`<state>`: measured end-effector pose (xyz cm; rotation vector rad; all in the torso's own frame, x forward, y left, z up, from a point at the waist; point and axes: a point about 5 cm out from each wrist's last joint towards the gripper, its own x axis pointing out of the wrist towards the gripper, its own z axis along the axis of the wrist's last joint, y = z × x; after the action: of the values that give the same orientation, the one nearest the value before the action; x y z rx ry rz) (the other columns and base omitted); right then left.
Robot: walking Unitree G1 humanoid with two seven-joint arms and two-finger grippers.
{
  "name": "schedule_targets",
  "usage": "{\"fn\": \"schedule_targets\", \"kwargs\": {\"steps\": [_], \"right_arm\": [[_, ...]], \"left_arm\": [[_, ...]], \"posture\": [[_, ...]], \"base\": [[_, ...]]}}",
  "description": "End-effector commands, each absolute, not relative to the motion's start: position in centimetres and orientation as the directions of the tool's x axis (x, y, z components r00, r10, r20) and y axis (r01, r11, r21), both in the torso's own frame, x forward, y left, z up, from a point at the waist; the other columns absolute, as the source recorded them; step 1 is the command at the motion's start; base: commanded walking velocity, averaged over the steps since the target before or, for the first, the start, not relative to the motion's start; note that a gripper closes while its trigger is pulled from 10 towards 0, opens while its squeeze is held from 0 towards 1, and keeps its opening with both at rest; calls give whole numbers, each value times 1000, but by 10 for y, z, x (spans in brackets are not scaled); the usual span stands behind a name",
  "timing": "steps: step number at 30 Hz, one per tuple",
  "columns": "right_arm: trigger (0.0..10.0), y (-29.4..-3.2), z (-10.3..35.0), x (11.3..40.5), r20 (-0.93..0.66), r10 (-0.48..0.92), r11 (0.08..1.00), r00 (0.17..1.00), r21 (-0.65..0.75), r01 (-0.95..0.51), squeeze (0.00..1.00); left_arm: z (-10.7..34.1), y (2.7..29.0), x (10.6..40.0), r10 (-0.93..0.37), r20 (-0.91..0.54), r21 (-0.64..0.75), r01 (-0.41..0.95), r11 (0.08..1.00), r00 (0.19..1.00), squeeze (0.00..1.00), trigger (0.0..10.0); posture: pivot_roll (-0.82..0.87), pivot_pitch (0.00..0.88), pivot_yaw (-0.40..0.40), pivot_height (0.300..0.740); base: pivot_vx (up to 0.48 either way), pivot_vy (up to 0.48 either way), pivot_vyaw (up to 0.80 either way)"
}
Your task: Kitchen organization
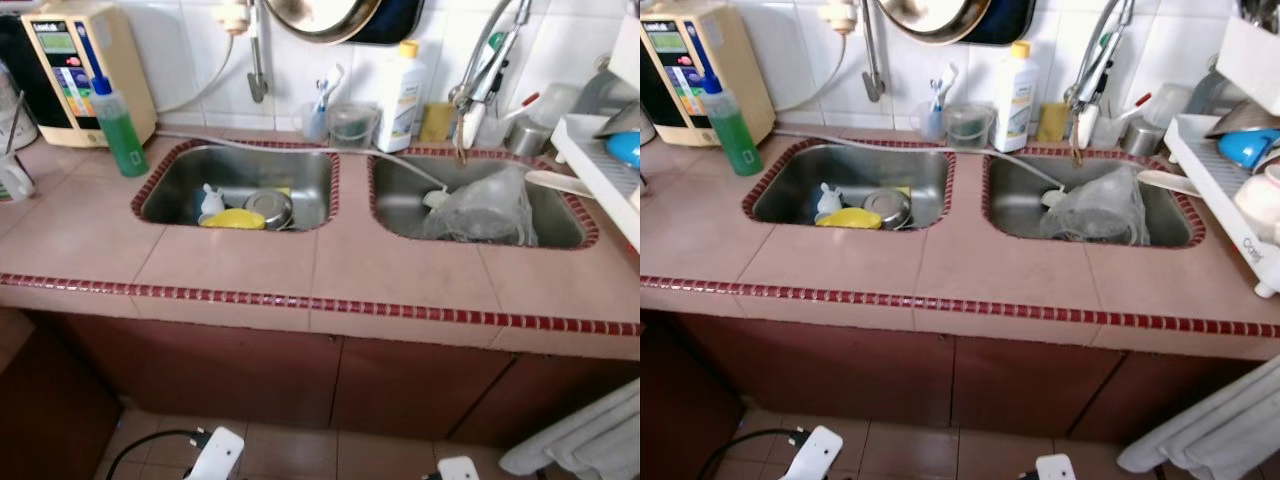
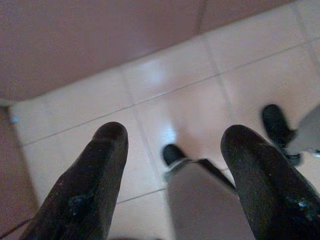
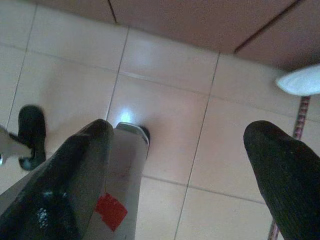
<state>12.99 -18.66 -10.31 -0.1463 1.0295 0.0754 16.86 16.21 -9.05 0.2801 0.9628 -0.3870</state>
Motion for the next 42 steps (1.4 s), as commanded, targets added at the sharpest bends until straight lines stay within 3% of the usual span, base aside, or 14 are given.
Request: {"fn": "schedule_targets", "kwargs": {"steps": [1,12,19,31,42], "right_arm": [[10000,-189,-108,116,-885,-13,988,466,-83,-130,0],[10000,-189,-110,110,-895,-20,991,445,-75,-108,0],[10000,-192,-109,111,-889,-27,992,456,-80,-96,0],[10000,-188,-105,127,-875,-18,991,485,-79,-106,0],[10000,-187,-106,123,-882,-17,989,471,-84,-121,0]], "left_arm": [[-91,159,168,-201,-836,60,449,892,511,0,10000],[-90,161,169,-197,-835,64,447,892,514,0,10000],[-90,161,171,-197,-832,66,445,893,518,0,10000],[-89,163,172,-190,-832,68,435,898,521,0,10000],[-90,166,169,-186,-837,67,434,898,514,0,10000]], "posture": [[-52,0,16,740],[-51,0,18,740],[-52,0,18,740],[-49,0,19,740],[-46,0,19,740]], "base": [[0,-322,0],[0,-327,0],[0,-327,-675],[0,0,0],[0,0,0]]}}
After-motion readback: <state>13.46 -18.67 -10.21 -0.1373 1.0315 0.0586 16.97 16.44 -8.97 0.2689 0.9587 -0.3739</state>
